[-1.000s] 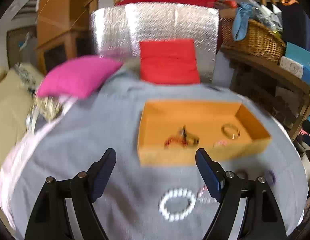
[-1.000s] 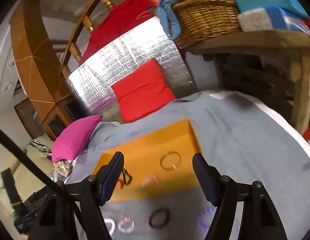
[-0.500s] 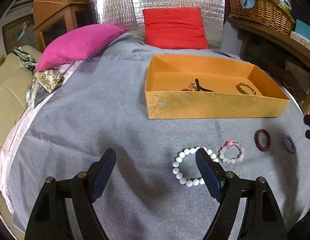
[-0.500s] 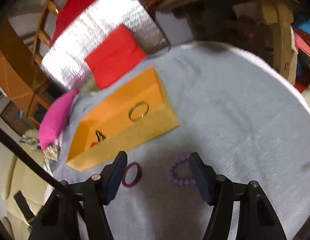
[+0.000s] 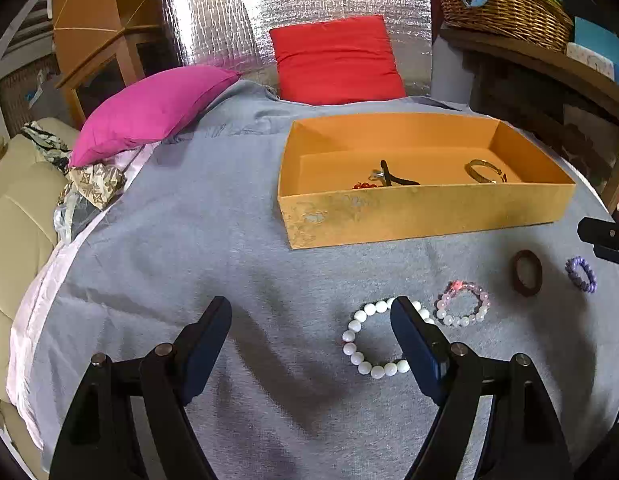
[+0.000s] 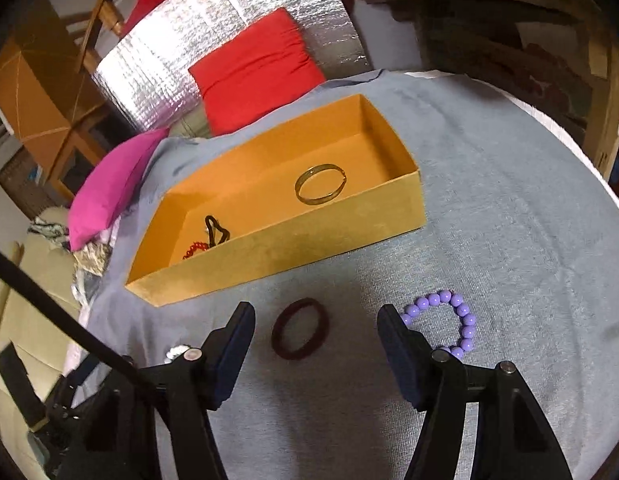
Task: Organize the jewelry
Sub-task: 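Withdraw both tools from the box toward the remaining bracelets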
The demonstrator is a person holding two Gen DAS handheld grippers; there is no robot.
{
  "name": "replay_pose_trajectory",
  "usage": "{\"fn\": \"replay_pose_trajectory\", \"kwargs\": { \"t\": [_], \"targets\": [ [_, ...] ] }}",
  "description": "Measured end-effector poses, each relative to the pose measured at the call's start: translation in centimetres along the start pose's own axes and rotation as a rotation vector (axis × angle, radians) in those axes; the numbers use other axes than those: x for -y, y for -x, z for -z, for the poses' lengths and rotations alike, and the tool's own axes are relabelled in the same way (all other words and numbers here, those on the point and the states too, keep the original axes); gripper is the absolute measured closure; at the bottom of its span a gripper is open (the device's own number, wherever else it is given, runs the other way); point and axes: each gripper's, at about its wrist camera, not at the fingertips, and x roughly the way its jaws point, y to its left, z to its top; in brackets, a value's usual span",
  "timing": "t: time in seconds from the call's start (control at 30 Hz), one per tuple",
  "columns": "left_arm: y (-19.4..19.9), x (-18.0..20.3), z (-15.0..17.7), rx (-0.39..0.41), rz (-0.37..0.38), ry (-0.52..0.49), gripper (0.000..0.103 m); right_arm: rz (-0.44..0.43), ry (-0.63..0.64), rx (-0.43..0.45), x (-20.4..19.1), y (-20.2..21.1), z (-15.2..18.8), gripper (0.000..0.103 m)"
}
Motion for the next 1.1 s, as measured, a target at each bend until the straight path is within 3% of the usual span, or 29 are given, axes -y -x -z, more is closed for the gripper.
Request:
{"fn": "replay_pose_trajectory", "kwargs": {
  "t": [1.1],
  "targets": [
    [-0.6,0.3,1.8,-0.055,-0.023,-0.080,0.021,0.074,-0.041,-0.077,2.6,-0.7,0.4,0.036]
  ]
}}
